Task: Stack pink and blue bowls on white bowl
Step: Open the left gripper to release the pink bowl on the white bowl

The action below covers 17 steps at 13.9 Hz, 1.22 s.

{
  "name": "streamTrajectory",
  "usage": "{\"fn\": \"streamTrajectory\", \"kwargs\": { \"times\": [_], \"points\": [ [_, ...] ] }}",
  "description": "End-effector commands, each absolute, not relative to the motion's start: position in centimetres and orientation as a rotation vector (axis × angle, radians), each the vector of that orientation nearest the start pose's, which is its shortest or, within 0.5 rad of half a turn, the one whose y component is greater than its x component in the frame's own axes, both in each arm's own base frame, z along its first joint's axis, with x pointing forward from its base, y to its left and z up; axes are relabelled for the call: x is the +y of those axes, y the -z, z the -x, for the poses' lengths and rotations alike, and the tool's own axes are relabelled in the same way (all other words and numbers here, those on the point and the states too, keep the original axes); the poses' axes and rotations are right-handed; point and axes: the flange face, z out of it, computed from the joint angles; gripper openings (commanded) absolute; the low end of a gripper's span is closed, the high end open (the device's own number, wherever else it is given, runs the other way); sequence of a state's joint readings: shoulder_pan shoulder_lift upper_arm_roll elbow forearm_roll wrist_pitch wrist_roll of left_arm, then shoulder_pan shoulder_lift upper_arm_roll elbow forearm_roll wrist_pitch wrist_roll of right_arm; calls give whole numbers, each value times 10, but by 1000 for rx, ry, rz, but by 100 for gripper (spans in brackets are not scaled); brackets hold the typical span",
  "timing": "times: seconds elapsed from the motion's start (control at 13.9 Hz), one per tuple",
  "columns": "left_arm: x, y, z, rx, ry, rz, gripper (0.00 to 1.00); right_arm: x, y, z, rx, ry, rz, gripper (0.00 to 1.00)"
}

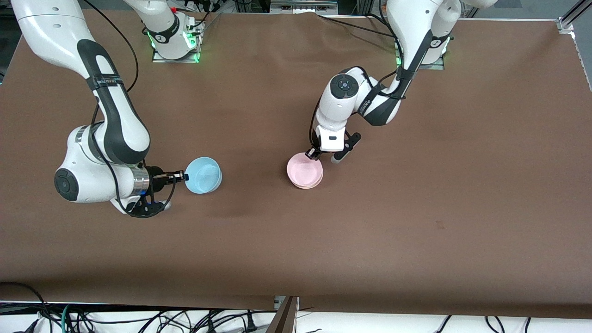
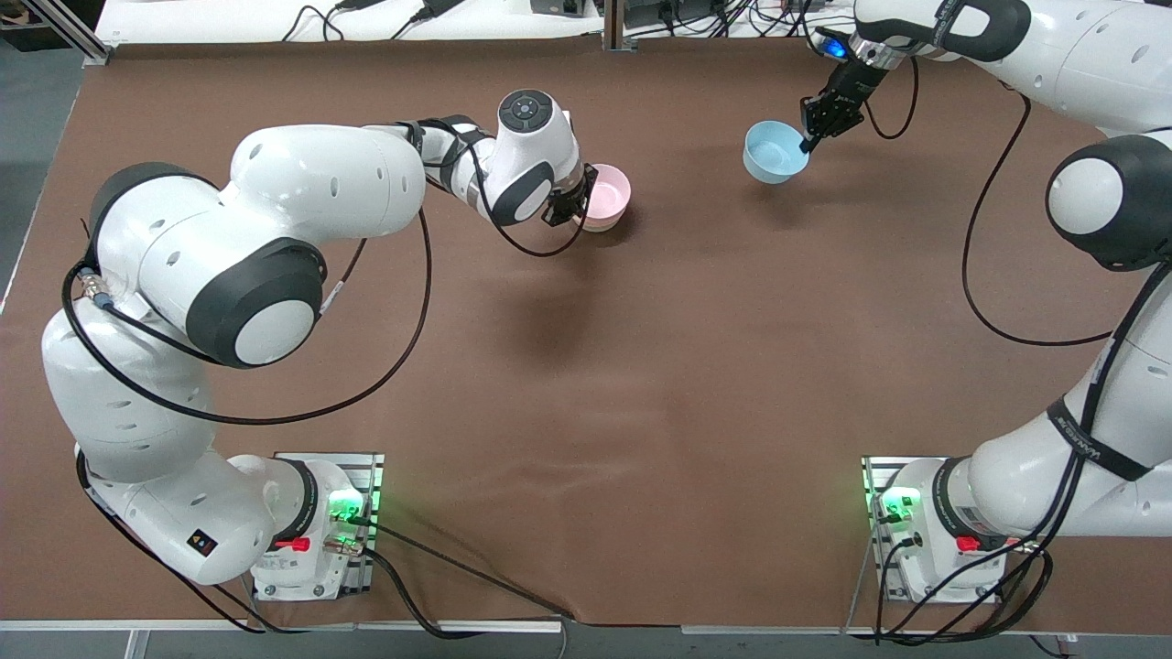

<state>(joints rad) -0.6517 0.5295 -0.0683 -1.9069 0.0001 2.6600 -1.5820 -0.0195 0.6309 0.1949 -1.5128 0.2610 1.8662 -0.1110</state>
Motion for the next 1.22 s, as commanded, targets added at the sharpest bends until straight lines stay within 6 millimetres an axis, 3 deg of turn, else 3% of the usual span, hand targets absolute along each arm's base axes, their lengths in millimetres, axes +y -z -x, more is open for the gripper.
{"fn": "streamTrajectory", "kwargs": {
  "times": [0.0,0.36,0.58,0.79,0.94,1.15],
  "points": [
    [-429,-242,-492,-1429,140,3042,0,121,-293,-666,-193,-399,2750,0],
    [-427,-237,-494,-1430,136,3034,0,123,-293,-666,-192,-399,2749,0],
    [-425,-239,-497,-1427,142,3039,22,131,-293,-665,-173,-408,2753,0],
    [-423,-247,-501,-1433,155,3047,28,134,-293,-665,-154,-405,2756,0],
    [-417,-264,-510,-1464,183,3056,29,151,-295,-663,-128,-410,2764,0],
    [-398,-315,-531,-1555,250,3070,29,184,-298,-657,-60,-426,2775,0]
  ]
}}
